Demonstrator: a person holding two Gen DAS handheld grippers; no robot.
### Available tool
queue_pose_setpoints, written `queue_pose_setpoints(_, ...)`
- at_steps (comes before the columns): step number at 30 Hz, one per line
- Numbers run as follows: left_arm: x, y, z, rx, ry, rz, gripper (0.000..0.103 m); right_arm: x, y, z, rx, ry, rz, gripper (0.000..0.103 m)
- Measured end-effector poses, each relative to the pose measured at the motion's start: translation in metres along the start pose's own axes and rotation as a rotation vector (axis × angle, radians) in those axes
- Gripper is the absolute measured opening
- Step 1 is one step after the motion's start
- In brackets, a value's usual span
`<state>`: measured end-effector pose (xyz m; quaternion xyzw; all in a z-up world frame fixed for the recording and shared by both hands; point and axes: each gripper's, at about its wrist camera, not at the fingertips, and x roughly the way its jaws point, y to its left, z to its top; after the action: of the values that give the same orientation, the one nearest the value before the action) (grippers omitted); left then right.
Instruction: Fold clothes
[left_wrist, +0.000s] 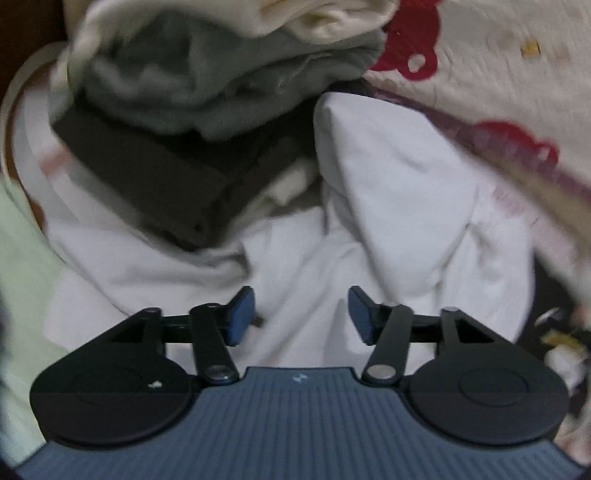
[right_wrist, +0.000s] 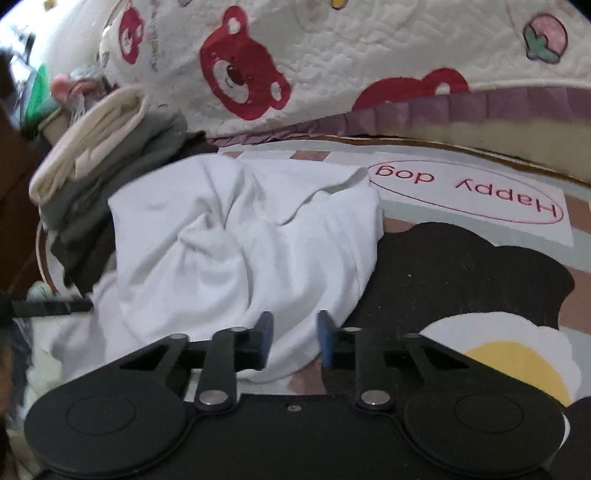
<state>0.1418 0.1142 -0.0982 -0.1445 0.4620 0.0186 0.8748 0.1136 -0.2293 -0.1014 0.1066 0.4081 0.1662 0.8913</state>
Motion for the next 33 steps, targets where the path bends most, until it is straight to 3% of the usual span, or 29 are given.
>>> queue_pose_setpoints(1,0.003,0.001,-0.002,-0.019,0.018,-0.022,0.061,0.004,-0.001,-0.001,0.025,0.005,-0.018,0.028)
queue_pose_setpoints(3,0.009,0.001,-0.005,-0.027,0.036,-0.026,0.061,0.013,-0.011,0.002,0.142,0.026,-0.014,0.048)
queue_pose_setpoints(4,0.011,-0.001,-0.008,-0.014,0.035,-0.001,0.061,0.017,-0.018,0.004,0.208,0.039,-0.005,0.064)
queue_pose_setpoints(5,0.014,-0.004,-0.010,-0.001,0.035,0.023,0.061,0.021,-0.026,0.006,0.285,0.048,0.014,0.068)
queue_pose_setpoints(8,0.025,-0.005,-0.014,0.007,0.042,0.055,0.068,0.035,-0.045,0.007,0.499,0.058,0.097,0.072)
queue_pose_setpoints(9,0.029,-0.005,-0.016,0.011,0.047,0.055,0.065,0.038,-0.050,0.008,0.559,0.054,0.114,0.073)
queue_pose_setpoints(10,0.034,-0.005,-0.017,0.029,0.052,0.046,0.057,0.041,-0.052,0.008,0.606,0.043,0.118,0.076)
queue_pose_setpoints(11,0.036,-0.006,-0.018,0.052,0.052,0.043,0.036,0.043,-0.054,0.008,0.641,0.032,0.116,0.081)
queue_pose_setpoints(12,0.038,-0.007,-0.020,0.070,0.051,0.038,0.027,0.048,-0.056,0.010,0.667,0.029,0.113,0.082)
queue_pose_setpoints(15,0.039,-0.009,-0.018,0.077,0.035,0.003,0.020,0.065,-0.057,0.021,0.664,0.026,0.054,0.082)
queue_pose_setpoints(19,0.045,0.002,-0.011,0.021,0.030,-0.088,0.020,0.081,-0.051,0.037,0.595,0.017,0.040,0.087)
queue_pose_setpoints(22,0.055,0.009,-0.008,-0.035,0.040,-0.150,0.020,0.092,-0.037,0.041,0.496,0.021,0.097,0.082)
queue_pose_setpoints(24,0.060,0.013,-0.009,-0.072,0.037,-0.182,0.020,0.102,-0.021,0.036,0.441,0.052,0.171,0.056)
queue_pose_setpoints(25,0.059,0.014,-0.008,-0.079,0.035,-0.203,0.020,0.106,-0.015,0.032,0.435,0.076,0.209,0.032)
queue_pose_setpoints(26,0.058,0.015,-0.009,-0.079,0.036,-0.236,0.020,0.110,-0.010,0.026,0.462,0.096,0.245,0.025)
queue_pose_setpoints(30,0.051,0.014,-0.009,-0.105,0.045,-0.411,0.019,0.103,-0.002,0.007,0.568,0.105,0.365,0.020)
queue_pose_setpoints(33,0.036,0.004,-0.011,-0.056,0.033,-0.466,0.019,0.084,0.000,0.004,0.582,0.110,0.447,0.019)
